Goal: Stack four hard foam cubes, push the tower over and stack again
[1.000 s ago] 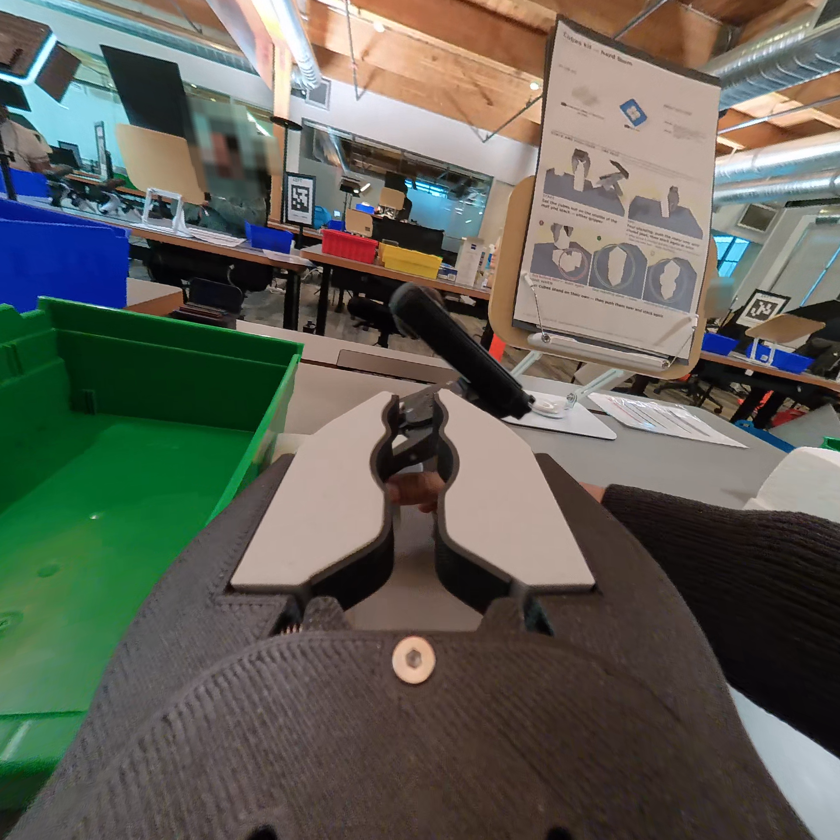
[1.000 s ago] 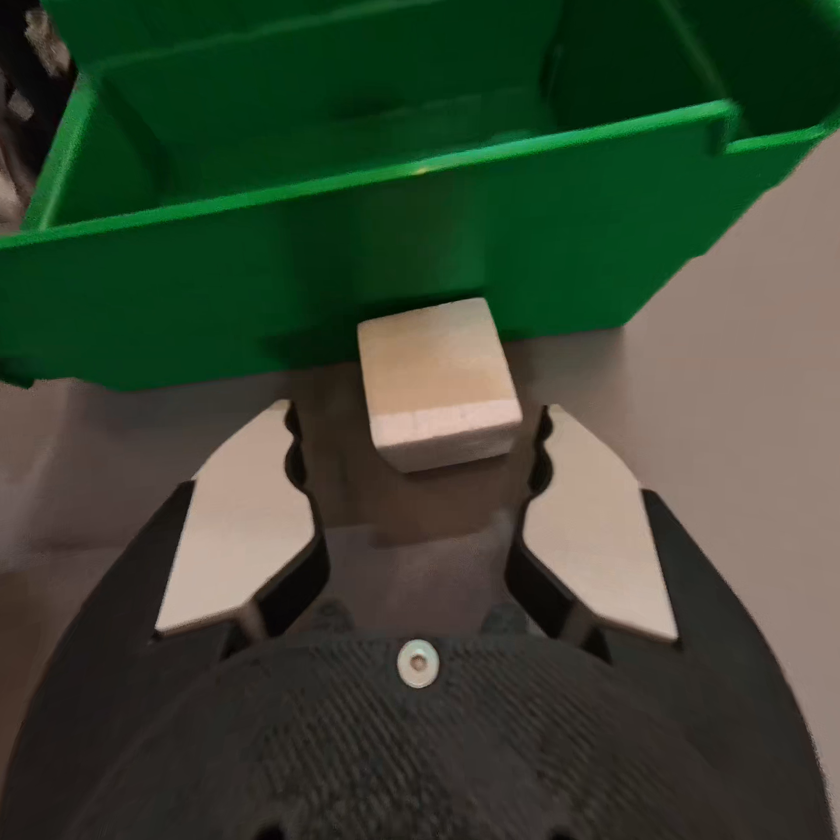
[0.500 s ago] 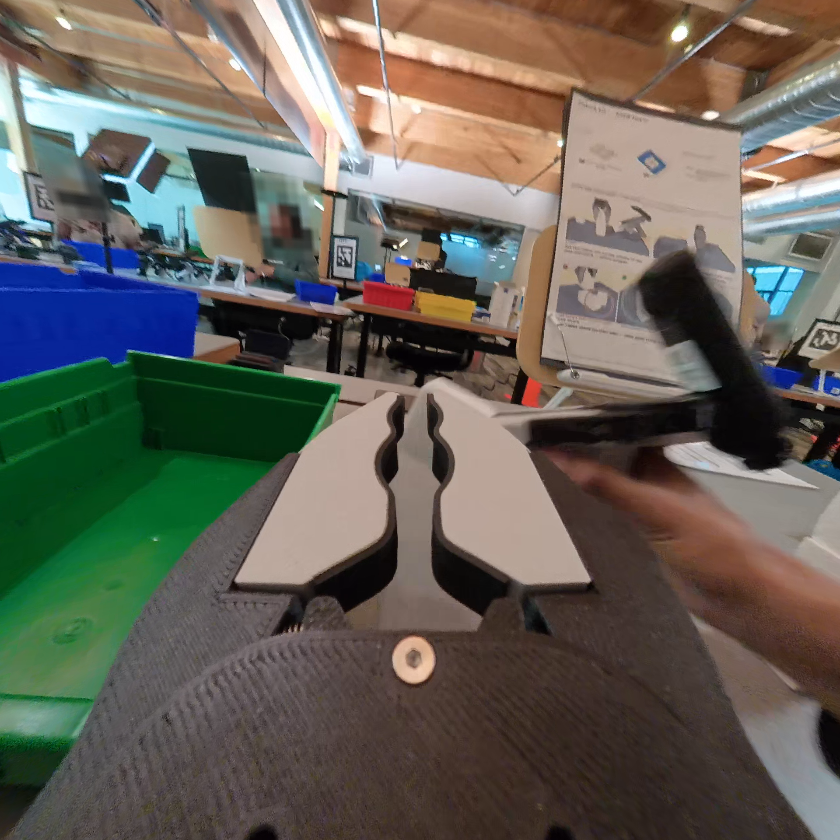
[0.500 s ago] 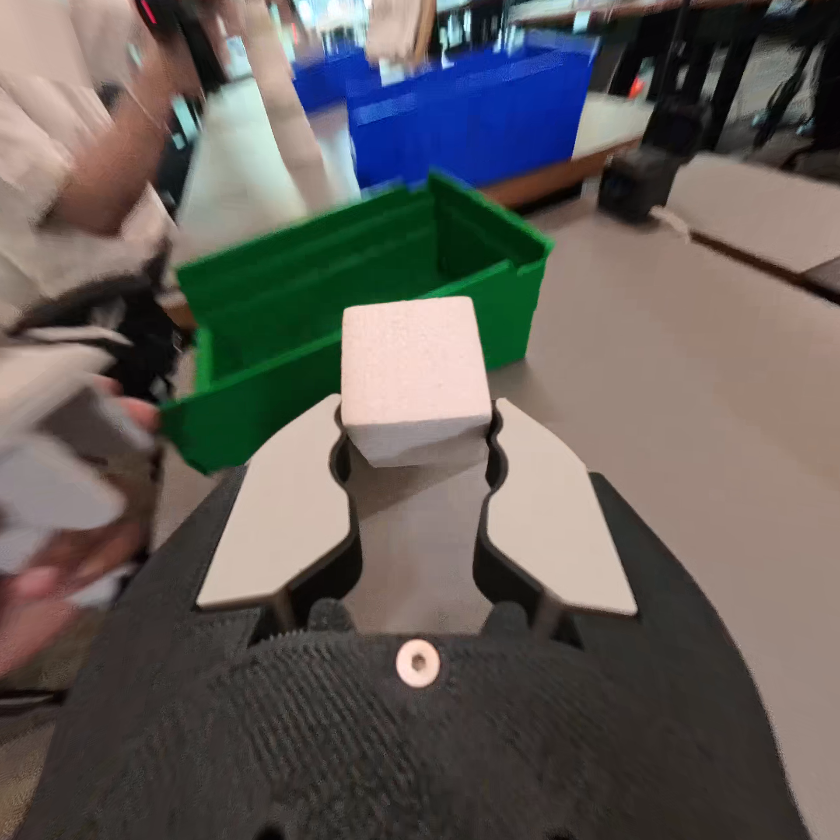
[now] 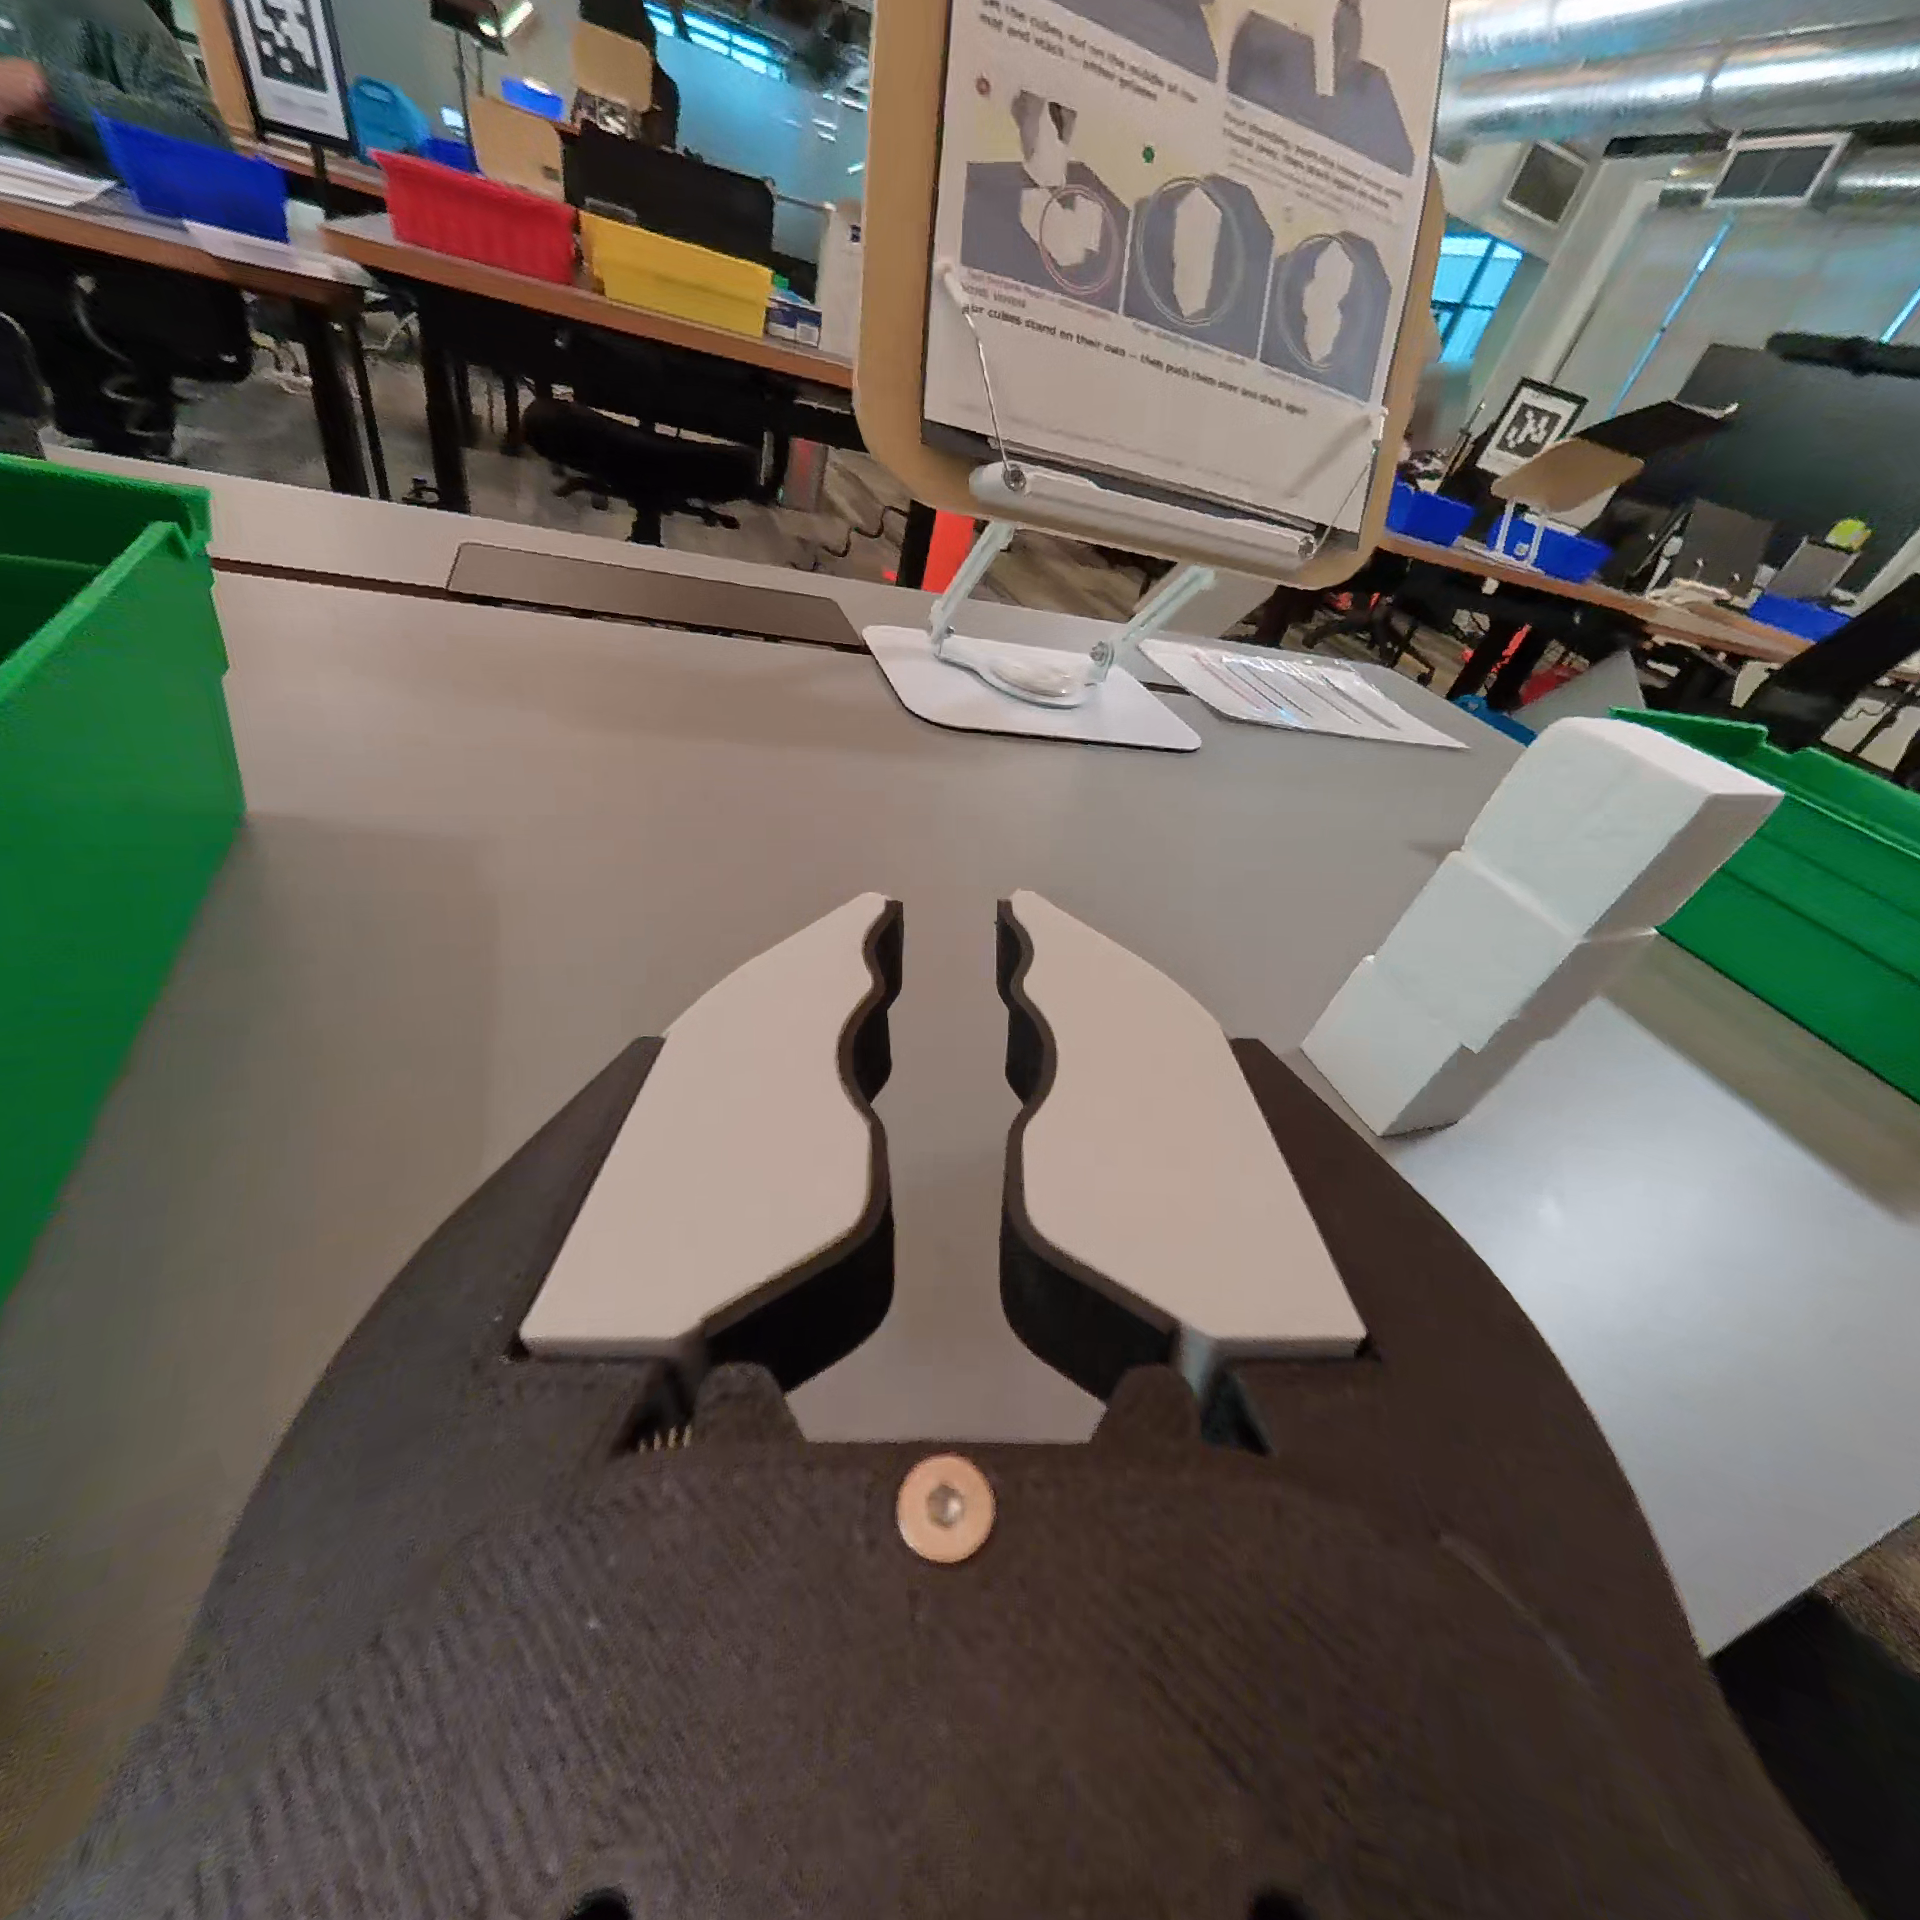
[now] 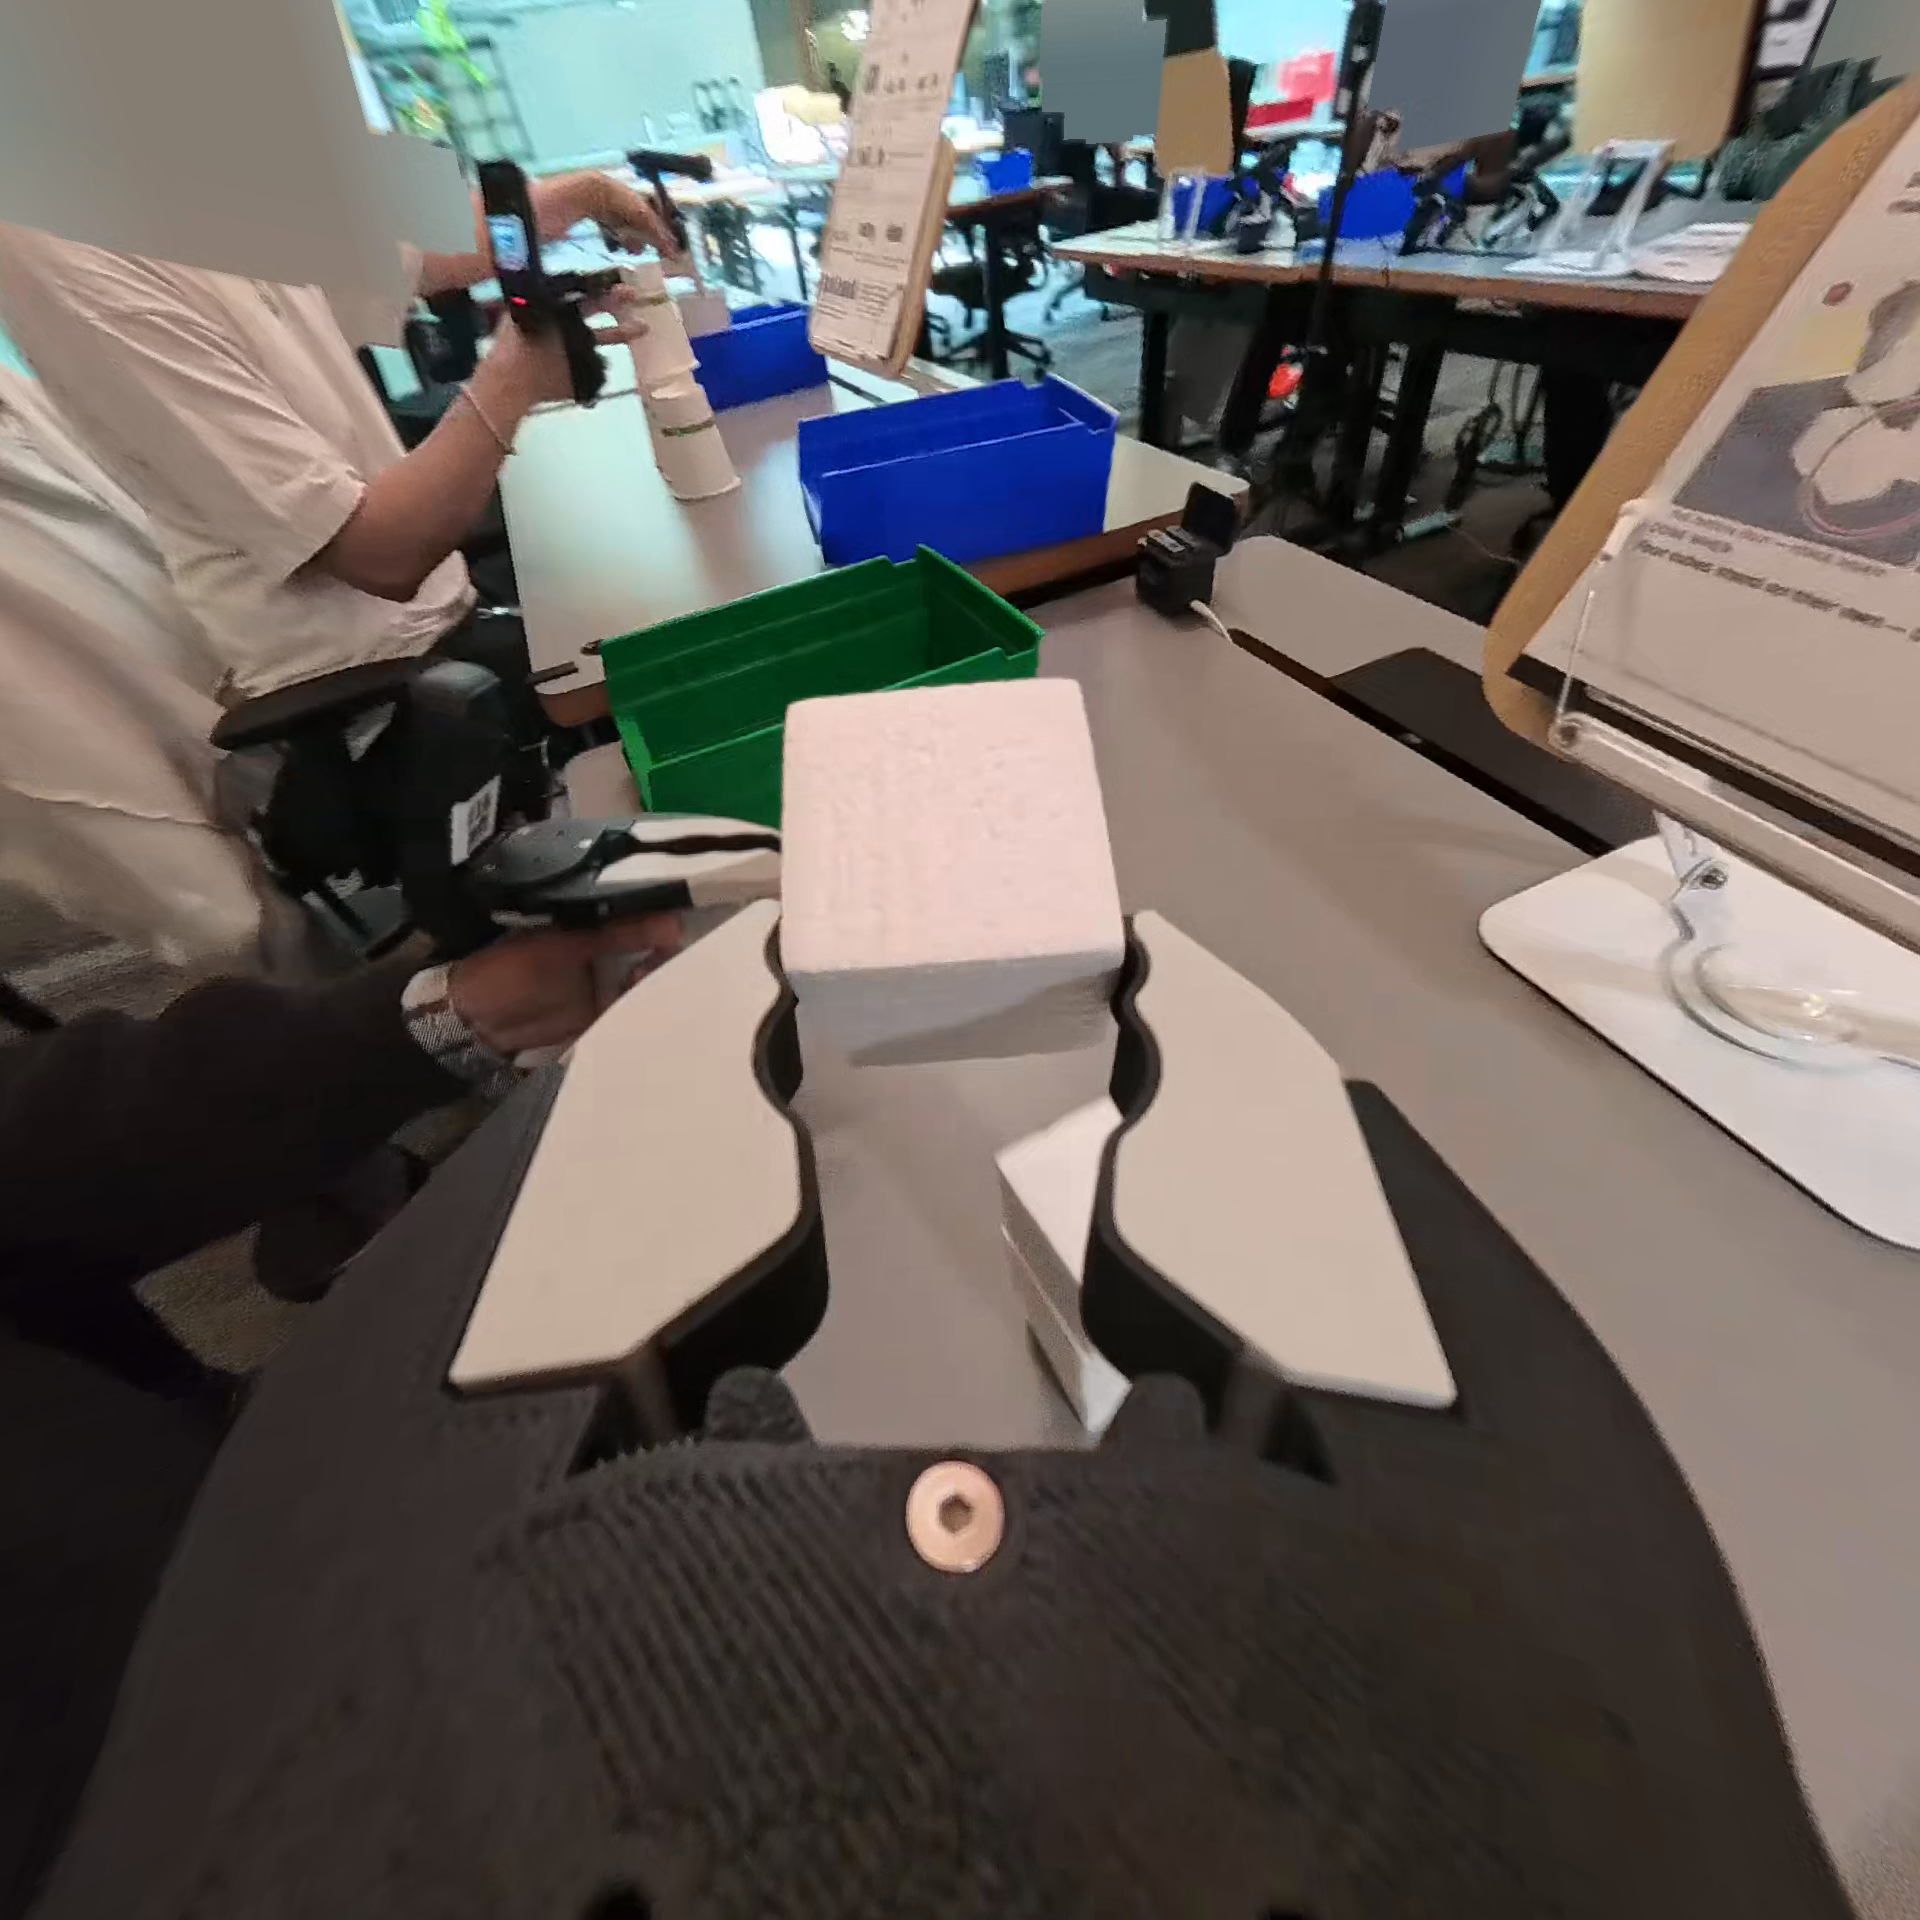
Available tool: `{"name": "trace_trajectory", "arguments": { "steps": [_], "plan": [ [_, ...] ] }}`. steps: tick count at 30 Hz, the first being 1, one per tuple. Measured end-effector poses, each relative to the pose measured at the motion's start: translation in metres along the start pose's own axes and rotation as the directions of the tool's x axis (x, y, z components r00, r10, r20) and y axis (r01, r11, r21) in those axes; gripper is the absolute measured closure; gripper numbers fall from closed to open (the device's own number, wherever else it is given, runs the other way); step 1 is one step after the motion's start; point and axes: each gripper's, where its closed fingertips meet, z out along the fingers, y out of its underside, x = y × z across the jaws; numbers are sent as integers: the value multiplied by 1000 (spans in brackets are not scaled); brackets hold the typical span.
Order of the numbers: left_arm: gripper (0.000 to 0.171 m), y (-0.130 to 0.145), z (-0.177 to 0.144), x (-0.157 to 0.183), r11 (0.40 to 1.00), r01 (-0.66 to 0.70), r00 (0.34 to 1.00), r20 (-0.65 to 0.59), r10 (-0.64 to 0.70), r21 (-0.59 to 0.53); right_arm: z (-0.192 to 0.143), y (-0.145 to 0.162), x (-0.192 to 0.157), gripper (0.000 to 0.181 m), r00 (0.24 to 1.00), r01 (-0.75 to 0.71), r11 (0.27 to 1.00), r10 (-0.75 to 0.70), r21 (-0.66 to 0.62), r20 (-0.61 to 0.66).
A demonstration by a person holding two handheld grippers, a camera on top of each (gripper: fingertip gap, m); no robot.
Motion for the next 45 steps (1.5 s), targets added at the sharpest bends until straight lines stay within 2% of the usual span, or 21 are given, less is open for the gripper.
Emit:
{"name": "trace_trajectory", "arguments": {
  "steps": [2,5,10,13,18,23,28,45],
  "plan": [
    [155,0,-1,1,1000,-1,1000,8,0,3,-24,12,17,122,1000,9,999,-10,34,26],
    [155,-2,0,-1,1000,19,1000,20,-19,12,-42,23,40,122,995,93,996,-94,6,33],
    [155,8,4,-3,999,34,999,10,-34,-21,-29,26,37,122,939,305,948,-285,-87,195],
    [155,14,4,-5,999,7,1000,19,-6,-45,-13,32,35,122,905,365,923,-322,-120,277],
    [154,22,5,-8,997,-11,1000,15,12,-76,4,52,38,122,879,368,912,-276,-184,388],
    [152,29,9,-6,994,5,1000,-12,-7,-109,8,60,38,122,868,327,925,-214,-191,448],
    [152,29,7,-1,994,6,999,-36,-10,-113,14,79,46,122,880,339,901,-202,-270,430],
    [154,25,7,-3,995,-7,1000,-23,5,-97,13,78,42,122,887,323,906,-187,-275,423]
  ]
}}
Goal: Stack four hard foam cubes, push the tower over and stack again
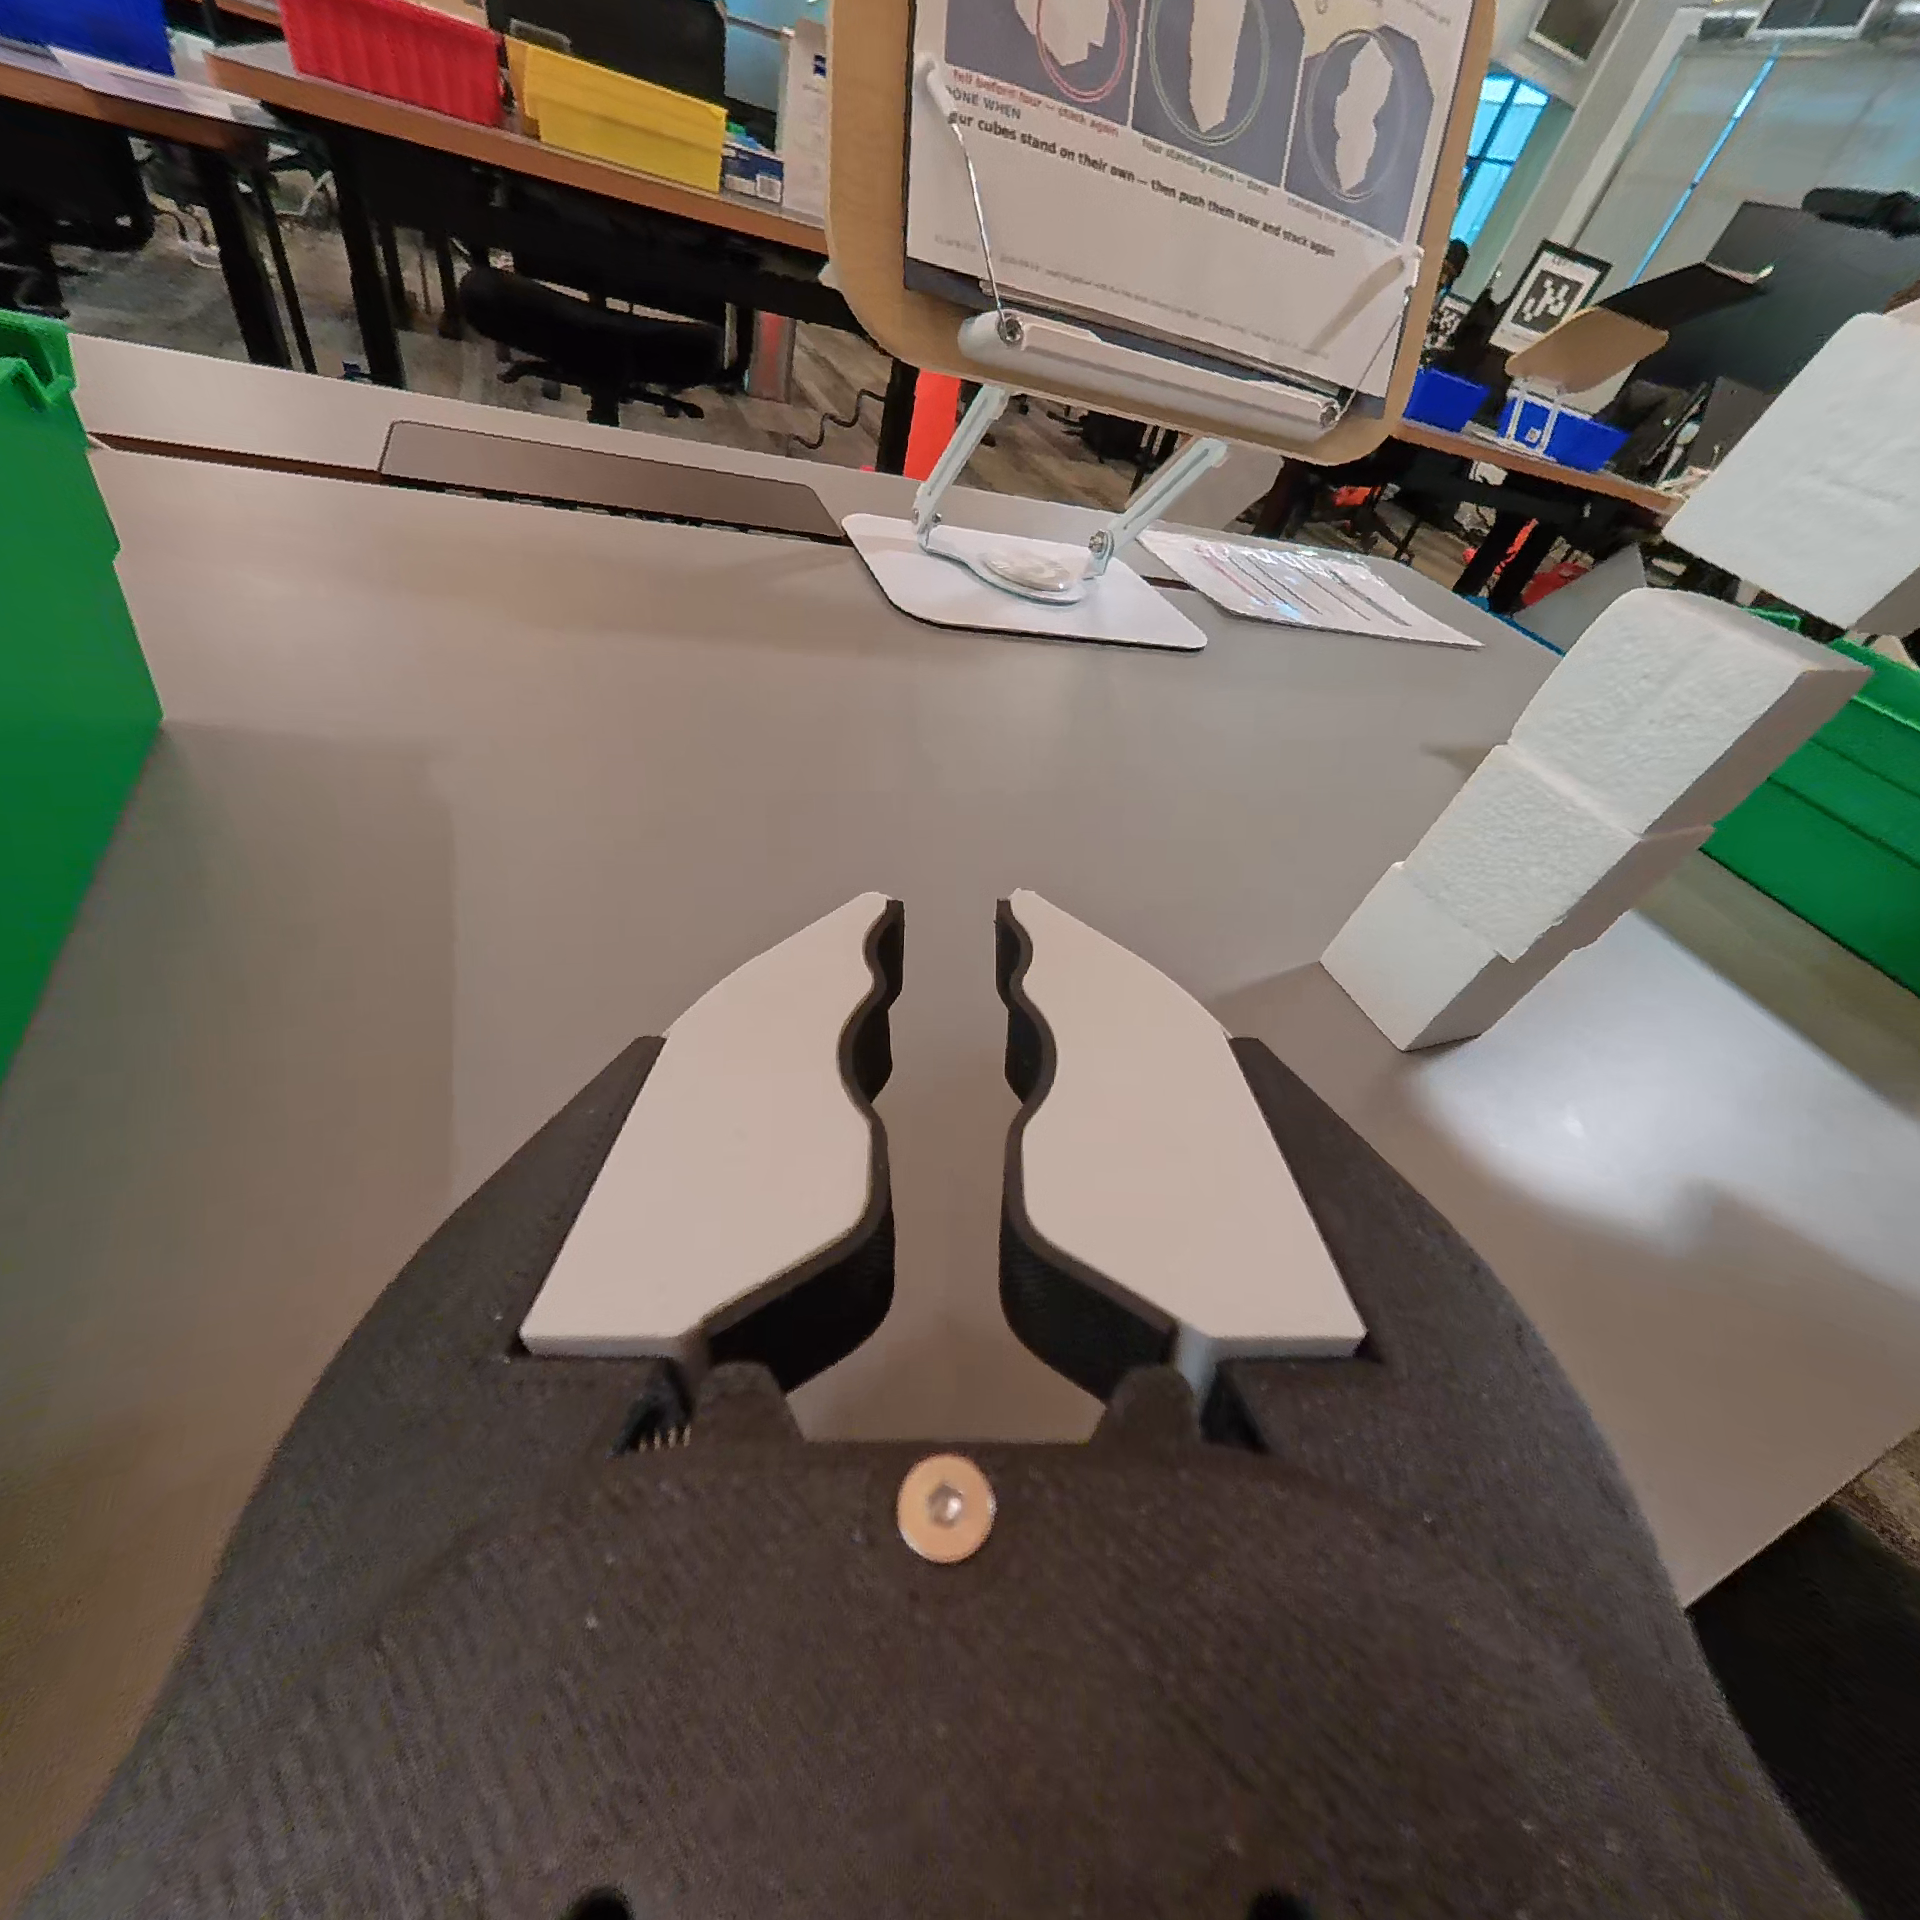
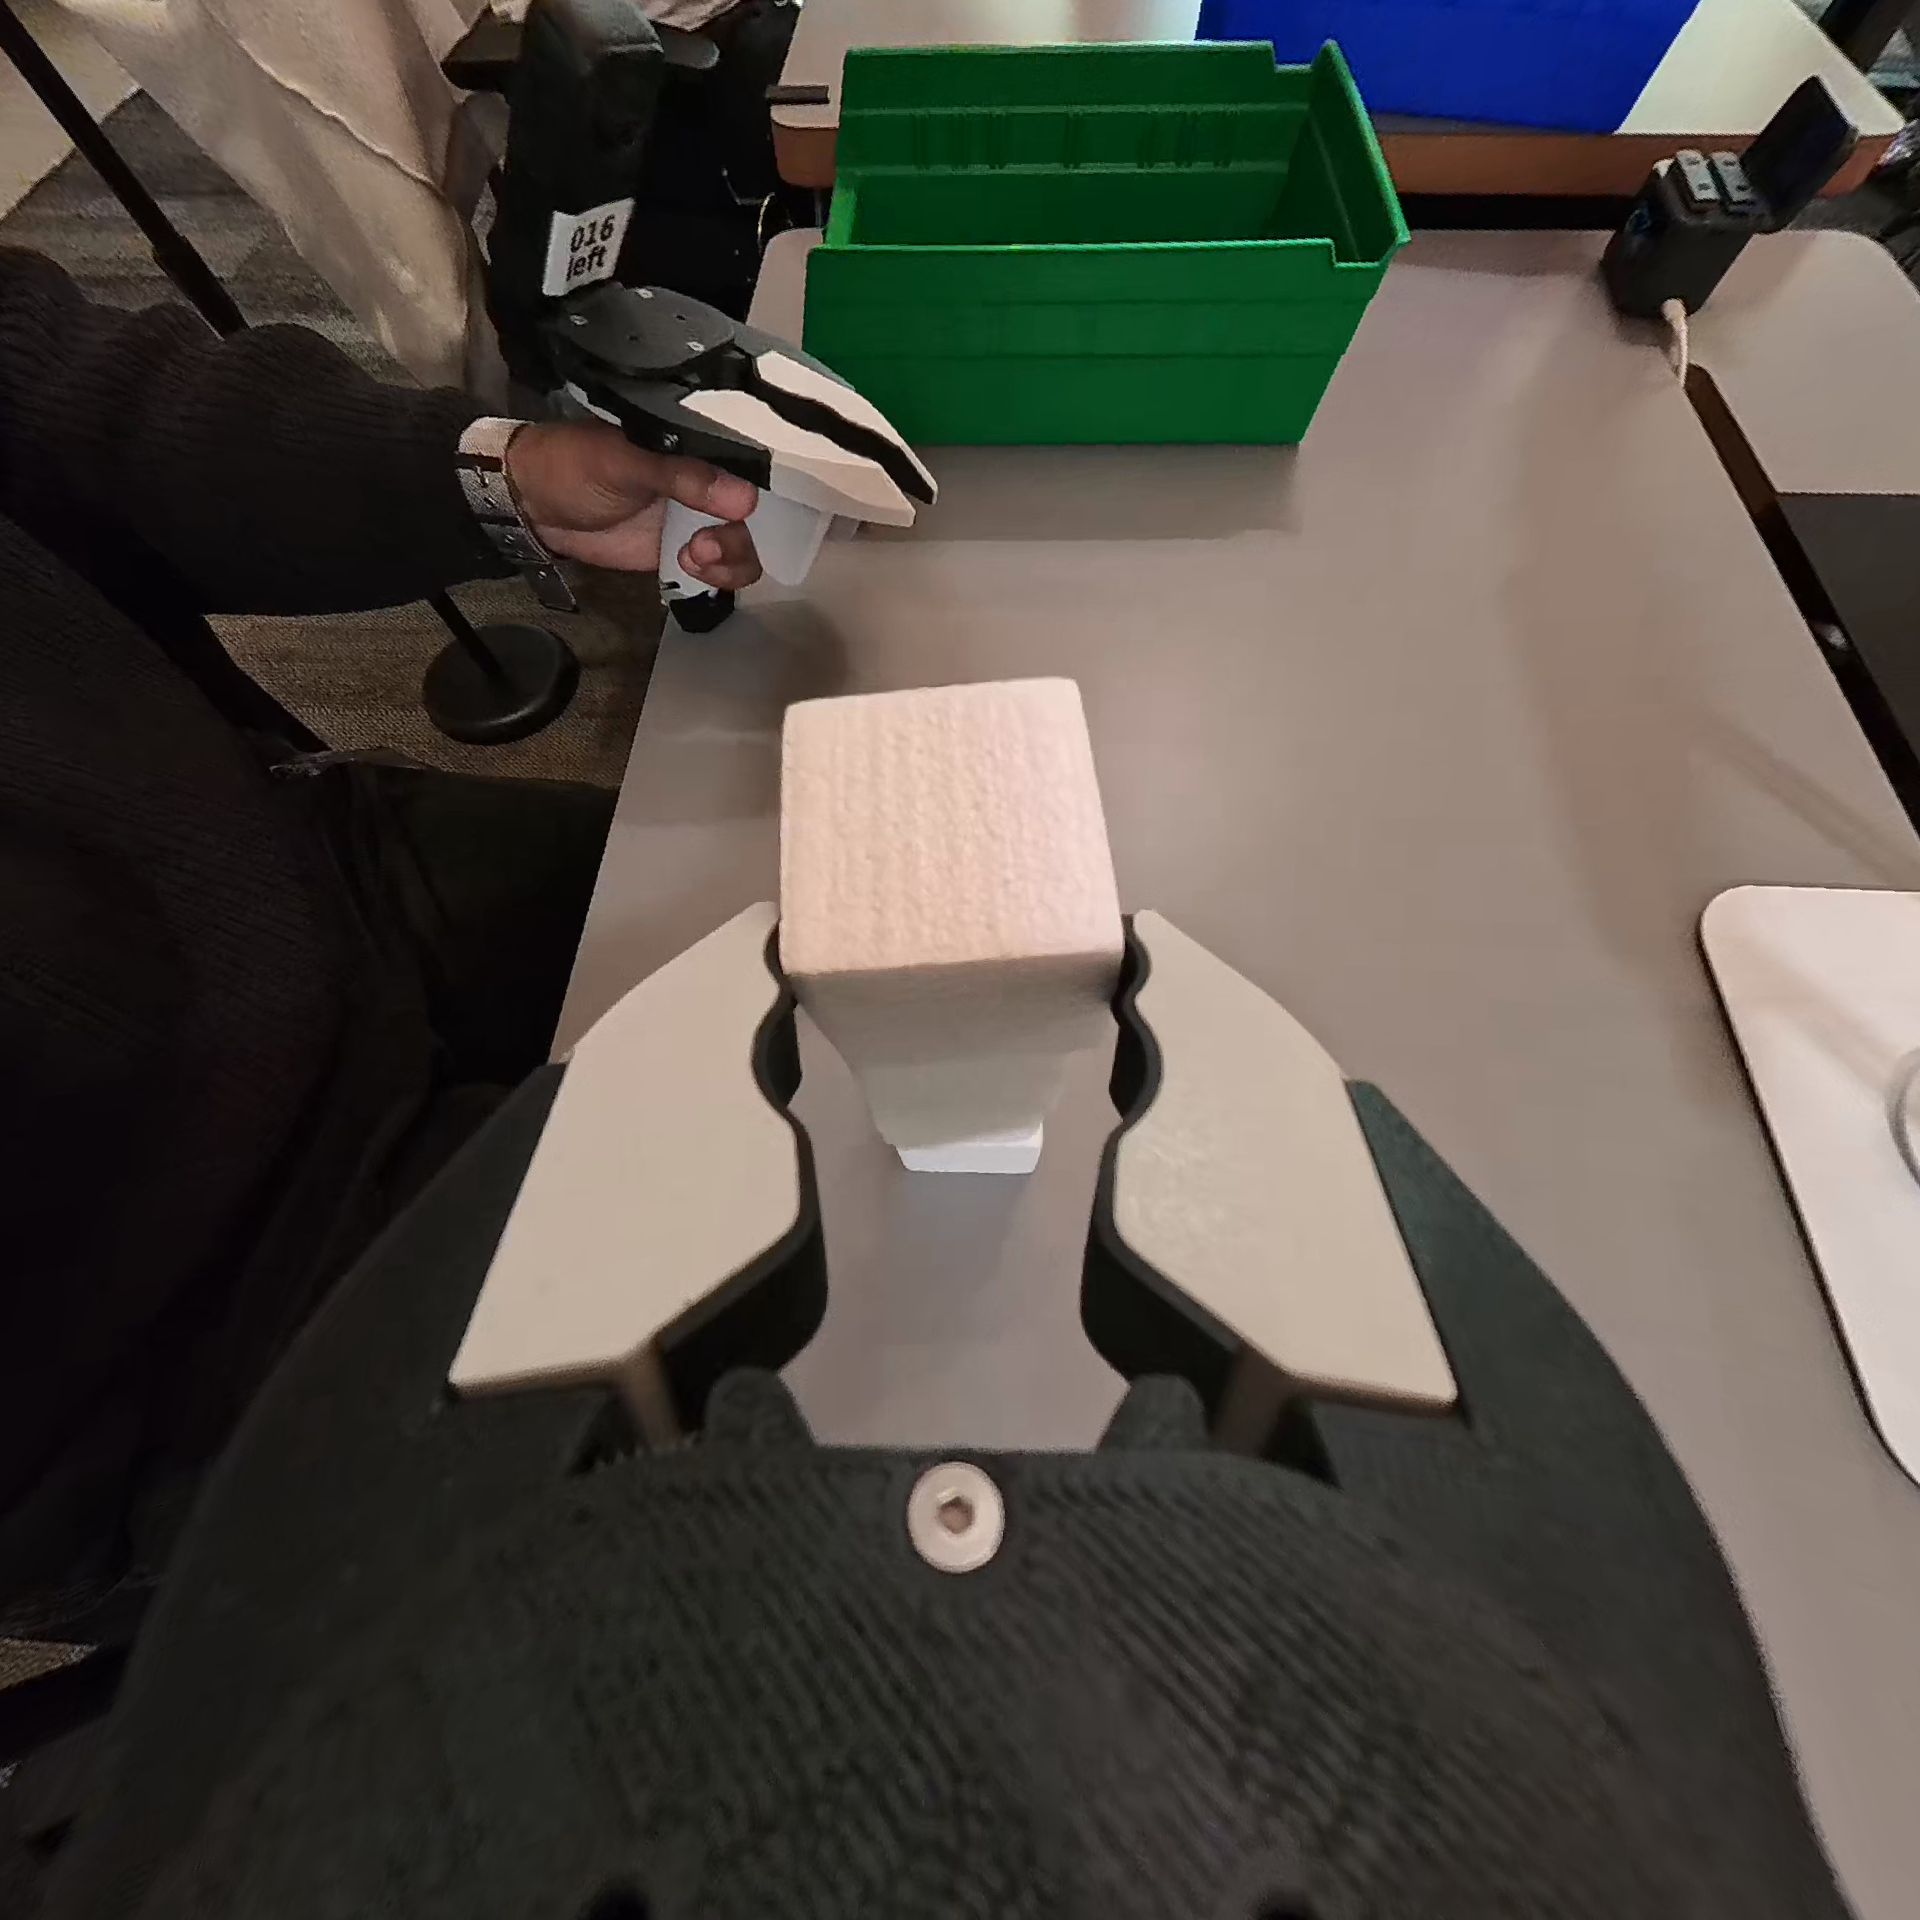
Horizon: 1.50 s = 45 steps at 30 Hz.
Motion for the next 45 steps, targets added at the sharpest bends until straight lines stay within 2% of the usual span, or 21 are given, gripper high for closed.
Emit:
{"name": "trace_trajectory", "arguments": {
  "steps": [45],
  "plan": [
    [153,3,5,-2,1000,-7,1000,-2,7,-20,6,6,-3,122,999,-32,999,32,-25,5]
  ]
}}
